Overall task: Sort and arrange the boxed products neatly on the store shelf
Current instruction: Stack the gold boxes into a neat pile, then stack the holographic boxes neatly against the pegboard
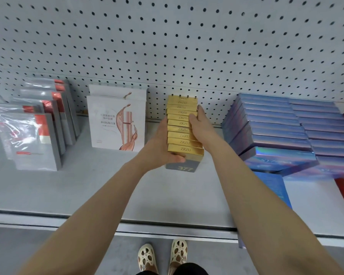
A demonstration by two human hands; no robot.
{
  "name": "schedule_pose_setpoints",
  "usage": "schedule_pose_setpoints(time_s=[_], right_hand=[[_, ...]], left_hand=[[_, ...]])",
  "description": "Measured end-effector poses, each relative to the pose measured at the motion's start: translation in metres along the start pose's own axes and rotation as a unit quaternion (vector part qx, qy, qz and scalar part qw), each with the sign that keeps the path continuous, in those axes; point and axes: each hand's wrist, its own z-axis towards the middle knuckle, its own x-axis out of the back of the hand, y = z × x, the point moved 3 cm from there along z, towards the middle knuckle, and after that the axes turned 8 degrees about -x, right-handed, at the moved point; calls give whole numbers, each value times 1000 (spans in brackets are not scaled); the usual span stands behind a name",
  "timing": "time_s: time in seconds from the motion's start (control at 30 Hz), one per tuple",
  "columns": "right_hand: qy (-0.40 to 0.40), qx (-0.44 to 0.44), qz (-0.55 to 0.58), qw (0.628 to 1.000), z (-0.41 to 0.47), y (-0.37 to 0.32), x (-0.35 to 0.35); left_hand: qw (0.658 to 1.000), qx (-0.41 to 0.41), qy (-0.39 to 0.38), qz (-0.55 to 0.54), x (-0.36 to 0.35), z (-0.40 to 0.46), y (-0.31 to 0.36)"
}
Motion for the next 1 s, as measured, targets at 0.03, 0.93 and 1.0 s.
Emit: schedule_pose_setpoints(time_s=[0.03, 0.93, 1.0], right_hand=[[28, 21, -59, 998, -5, -3, 2], [52, 165, -410, 896, -85, 28, 5], [94, 198, -390, 894, -104, 32, 17]], left_hand=[[1000, 4, 0, 3, 0, -1, 1], [986, 35, 147, 76, -28, -40, -21], [976, 53, 181, 113, -33, -51, -17]])
